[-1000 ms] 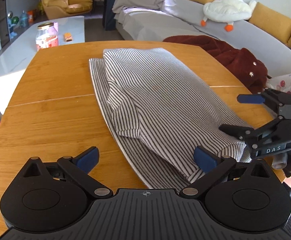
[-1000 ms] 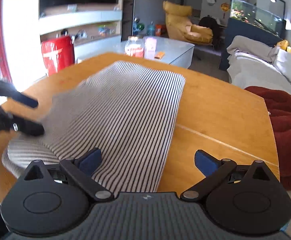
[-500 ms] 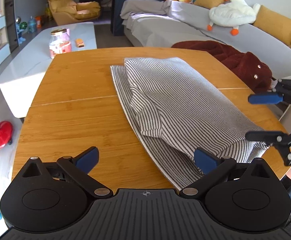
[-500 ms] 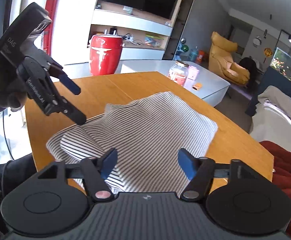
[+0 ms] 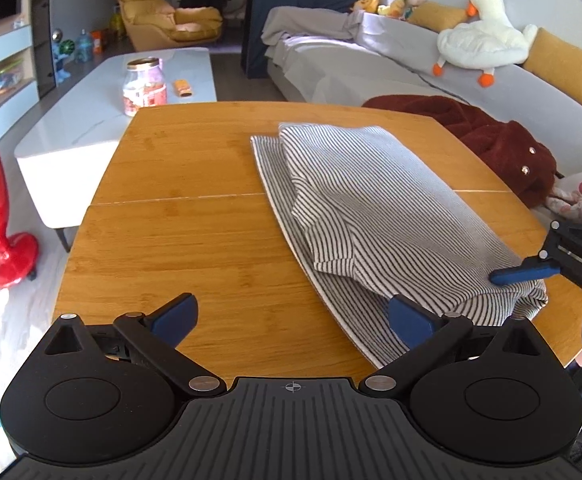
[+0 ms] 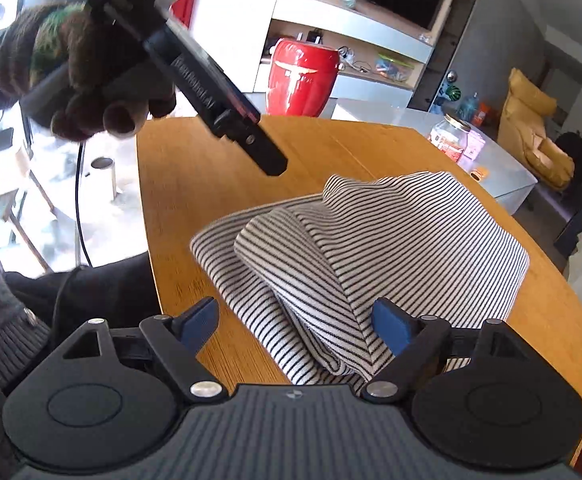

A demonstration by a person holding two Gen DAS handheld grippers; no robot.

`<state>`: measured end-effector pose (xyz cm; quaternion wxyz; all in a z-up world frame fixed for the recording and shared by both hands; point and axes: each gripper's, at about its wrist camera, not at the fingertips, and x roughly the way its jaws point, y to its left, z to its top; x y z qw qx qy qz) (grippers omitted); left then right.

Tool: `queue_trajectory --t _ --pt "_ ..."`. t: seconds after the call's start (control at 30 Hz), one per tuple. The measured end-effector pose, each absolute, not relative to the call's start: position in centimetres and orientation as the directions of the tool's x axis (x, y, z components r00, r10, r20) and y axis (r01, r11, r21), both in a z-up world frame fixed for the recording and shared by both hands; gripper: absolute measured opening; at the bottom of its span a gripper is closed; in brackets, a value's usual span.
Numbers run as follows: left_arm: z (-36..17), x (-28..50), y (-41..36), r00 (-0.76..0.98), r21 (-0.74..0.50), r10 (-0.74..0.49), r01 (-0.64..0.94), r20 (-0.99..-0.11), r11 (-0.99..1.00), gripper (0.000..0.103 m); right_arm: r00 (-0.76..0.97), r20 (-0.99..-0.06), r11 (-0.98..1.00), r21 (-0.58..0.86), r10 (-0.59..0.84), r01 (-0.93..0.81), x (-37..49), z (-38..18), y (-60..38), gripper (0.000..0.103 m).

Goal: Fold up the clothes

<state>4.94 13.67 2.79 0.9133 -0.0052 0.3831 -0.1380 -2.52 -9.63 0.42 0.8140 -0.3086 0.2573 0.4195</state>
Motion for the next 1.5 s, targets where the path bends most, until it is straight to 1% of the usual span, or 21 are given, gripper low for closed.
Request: queue_trajectory --t 0.03,0.13,0.27,0.33,0.4,0.47,0.53,0.6,0.73,0.8,0.83,0.87,0.93,1.03,1.13,1.3,1.33,1.37,1.4,1.47,1.5 --pt "2.7 5.0 13.4 0.663 -0.110 -0.256 0.255 -0.703 0.961 0.103 0.527 -0.680 0.444 -0.317 0.510 -0.838 -2.8 -0.2 -9.2 0.085" --pt "2.8 4.8 12.8 0.658 -0.098 -0.264 0.279 -0.705 0.955 0.103 0.539 -0.674 0.509 -0.272 0.505 -0.816 -1.4 -0.1 -9.1 0.085" --pt "3.4 4.2 12.1 0.655 -0.091 -0.297 0.330 -0.695 0.940 0.103 0.553 -0.669 0.594 -0.201 0.498 -0.779 0.5 0.0 -9.1 0.071" --pt "3.7 3.7 11.6 0.649 -0.082 -0.320 0.369 -0.690 0.926 0.103 0.502 -0.679 0.686 0.003 0.535 -0.728 3.3 0.6 -11.0 0.070" --pt "3.7 3.3 11.0 0.635 -0.067 -0.341 0.415 -0.693 0.908 0.103 0.459 -0.669 0.715 0.158 0.584 -0.681 5.1 1.1 -12.5 0.070" --pt "3.4 3.0 10.3 0.618 -0.048 -0.357 0.459 -0.701 0.887 0.103 0.432 -0.659 0.719 0.247 0.616 -0.649 6.0 1.1 -13.6 0.070" --pt "2.7 3.0 9.3 0.604 -0.012 -0.348 0.489 -0.717 0.872 0.103 0.427 -0.655 0.717 0.261 0.623 -0.646 6.0 1.2 -14.0 0.070" --pt "1.7 3.4 8.5 0.597 0.030 -0.328 0.509 -0.732 0.860 0.103 0.432 -0.656 0.717 0.248 0.620 -0.652 5.8 1.0 -13.8 0.070" --pt "0.4 5.1 7.7 0.611 0.086 -0.251 0.467 -0.751 0.880 0.103 0.440 -0.658 0.711 0.210 0.610 -0.671 5.8 1.1 -13.3 0.070" --pt "0.6 5.8 8.0 0.611 0.053 -0.257 0.441 -0.749 0.896 0.103 0.474 -0.660 0.707 0.124 0.583 -0.697 4.8 1.5 -12.7 0.073" --pt "0.8 6.0 8.3 0.615 0.033 -0.265 0.429 -0.742 0.903 0.103 0.497 -0.658 0.703 0.070 0.566 -0.708 4.2 1.6 -12.5 0.082" --pt "1.1 6.2 8.6 0.620 0.013 -0.273 0.416 -0.736 0.909 0.103 0.526 -0.649 0.695 0.007 0.551 -0.719 3.5 1.8 -12.3 0.086" --pt "1.6 6.4 9.1 0.630 -0.020 -0.286 0.395 -0.722 0.919 0.103 0.578 -0.624 0.657 -0.134 0.526 -0.742 1.6 2.1 -12.0 0.087" --pt "2.0 6.7 9.7 0.630 -0.073 -0.311 0.373 -0.712 0.925 0.103 0.609 -0.608 0.592 -0.266 0.509 -0.761 -0.1 1.8 -11.6 0.095" --pt "2.0 7.1 9.8 0.621 -0.111 -0.326 0.359 -0.713 0.927 0.103 0.628 -0.616 0.557 -0.341 0.476 -0.757 -0.3 0.6 -10.5 0.095" --pt "2.0 7.5 9.8 0.622 -0.135 -0.337 0.349 -0.707 0.927 0.103 0.715 -0.548 0.512 -0.504 0.434 -0.696 0.4 -1.7 -8.8 0.095" --pt "1.9 7.5 9.9 0.620 -0.144 -0.341 0.346 -0.706 0.927 0.103 0.717 -0.547 0.506 -0.511 0.433 -0.695 0.8 -1.7 -8.5 0.091" --pt "2.0 7.5 10.0 0.619 -0.152 -0.346 0.345 -0.705 0.926 0.103 0.719 -0.545 0.501 -0.518 0.432 -0.693 1.2 -1.7 -8.2 0.076" --pt "2.2 7.3 10.3 0.619 -0.158 -0.354 0.349 -0.701 0.924 0.103 0.718 -0.546 0.496 -0.522 0.432 -0.694 1.7 -1.7 -7.9 0.069" --pt "3.1 6.9 11.3 0.620 -0.195 -0.397 0.369 -0.677 0.909 0.103 0.676 -0.585 0.508 -0.455 0.448 -0.731 2.5 -0.9 -7.9 0.038" --pt "3.7 6.7 11.9 0.621 -0.225 -0.428 0.381 -0.656 0.897 0.103 0.678 -0.590 0.515 -0.453 0.439 -0.728 2.7 -0.7 -7.9 0.038"
